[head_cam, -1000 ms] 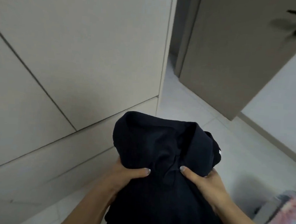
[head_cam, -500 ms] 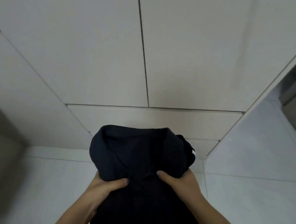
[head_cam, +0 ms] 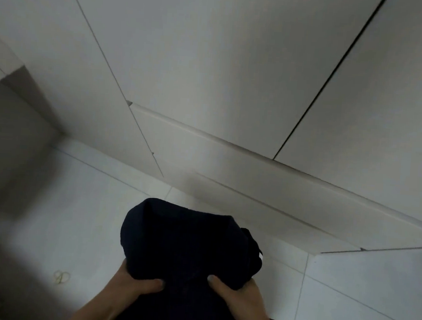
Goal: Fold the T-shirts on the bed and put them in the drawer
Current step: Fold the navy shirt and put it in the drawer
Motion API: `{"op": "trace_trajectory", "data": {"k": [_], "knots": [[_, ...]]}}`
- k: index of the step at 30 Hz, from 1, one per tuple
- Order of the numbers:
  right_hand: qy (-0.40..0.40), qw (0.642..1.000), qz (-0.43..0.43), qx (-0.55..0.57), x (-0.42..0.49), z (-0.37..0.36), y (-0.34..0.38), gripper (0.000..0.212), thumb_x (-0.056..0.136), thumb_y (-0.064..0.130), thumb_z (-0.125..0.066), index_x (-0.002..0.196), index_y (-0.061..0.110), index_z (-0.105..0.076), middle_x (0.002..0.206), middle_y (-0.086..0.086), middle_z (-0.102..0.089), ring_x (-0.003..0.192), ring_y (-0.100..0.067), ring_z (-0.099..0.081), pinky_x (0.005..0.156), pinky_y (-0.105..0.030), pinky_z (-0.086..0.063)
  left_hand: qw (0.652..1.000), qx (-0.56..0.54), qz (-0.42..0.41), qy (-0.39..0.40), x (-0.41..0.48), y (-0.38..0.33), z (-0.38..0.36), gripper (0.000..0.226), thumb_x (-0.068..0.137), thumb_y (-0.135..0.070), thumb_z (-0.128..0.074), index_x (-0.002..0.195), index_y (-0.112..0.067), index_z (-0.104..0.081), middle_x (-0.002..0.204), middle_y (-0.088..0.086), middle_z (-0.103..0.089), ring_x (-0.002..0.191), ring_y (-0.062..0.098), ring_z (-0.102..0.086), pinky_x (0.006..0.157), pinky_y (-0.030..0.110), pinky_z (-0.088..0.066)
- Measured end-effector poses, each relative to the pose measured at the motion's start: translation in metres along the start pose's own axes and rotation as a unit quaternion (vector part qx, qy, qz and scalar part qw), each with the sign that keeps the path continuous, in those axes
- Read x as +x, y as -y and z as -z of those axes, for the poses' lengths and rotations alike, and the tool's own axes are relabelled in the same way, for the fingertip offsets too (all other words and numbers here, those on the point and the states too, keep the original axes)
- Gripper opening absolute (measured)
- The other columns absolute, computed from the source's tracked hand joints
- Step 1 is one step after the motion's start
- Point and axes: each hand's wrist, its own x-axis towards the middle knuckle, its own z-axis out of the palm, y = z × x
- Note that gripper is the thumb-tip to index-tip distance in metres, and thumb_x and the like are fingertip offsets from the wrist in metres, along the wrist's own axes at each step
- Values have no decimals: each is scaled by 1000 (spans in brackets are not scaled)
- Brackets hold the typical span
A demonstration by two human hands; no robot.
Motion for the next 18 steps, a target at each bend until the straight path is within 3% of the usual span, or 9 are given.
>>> {"op": "trace_trajectory", "data": {"k": [2,4,7,10,12,14,16,18], "knots": [[-3,999,-25,-24,18,4,-25,67,58,42,-84,115,24,-52,89,20,-53,78,1,-53,70,-10,-44,1000,13,15,-14,13,22,-12,98,27,-21,-83,118,-22,-48,101,0,-67,88,15,-66,62,22,-53],[-4,998,-50,-40,38,13,-50,76,61,42,-82,125,17,-50,103,9,-58,93,-11,-56,82,-20,-43,999,29,25,-39,29,44,-29,102,29,-18,-81,123,-20,-43,101,-4,-63,86,9,-62,57,16,-50],[-8,996,-84,-34,70,29,-74,82,64,44,-80,131,11,-47,126,-5,-57,112,-22,-56,88,-24,-43,996,37,32,-70,57,64,-54,118,27,-20,-81,135,-15,-33,111,2,-57,92,15,-58,67,22,-48],[33,995,-78,-47,94,44,-85,91,58,50,-80,134,15,-43,119,2,-58,103,-16,-58,83,-25,-47,994,35,22,-100,78,76,-65,115,36,-16,-80,139,-17,-28,115,1,-54,95,15,-55,78,27,-45],[65,995,-67,-37,106,59,-84,117,44,59,-80,141,20,-29,120,9,-52,97,-7,-55,79,-23,-46,994,40,21,-105,84,81,-67,114,38,-16,-79,139,-19,-27,105,-9,-54,88,5,-55,72,23,-45],[62,995,-79,-15,123,80,-75,137,39,68,-73,147,32,3,138,9,-34,118,-14,-45,93,-32,-41,993,51,19,-104,84,81,-68,112,38,-16,-79,138,-21,-28,99,-13,-52,85,-3,-52,67,19,-42],[-6,999,-24,-41,157,107,-70,127,48,72,-62,145,36,12,155,-1,-11,139,-22,-24,107,-40,-28,992,63,17,-105,84,81,-69,109,41,-15,-82,136,-20,-30,100,-10,-52,84,-4,-50,66,18,-41],[-85,982,77,-152,197,134,-70,108,66,66,-57,148,27,1,156,-3,-5,143,-24,-12,114,-44,-20,992,69,14,-105,85,81,-70,102,49,-8,-87,134,-19,-32,99,-11,-54,84,-4,-51,68,20,-41]]}}
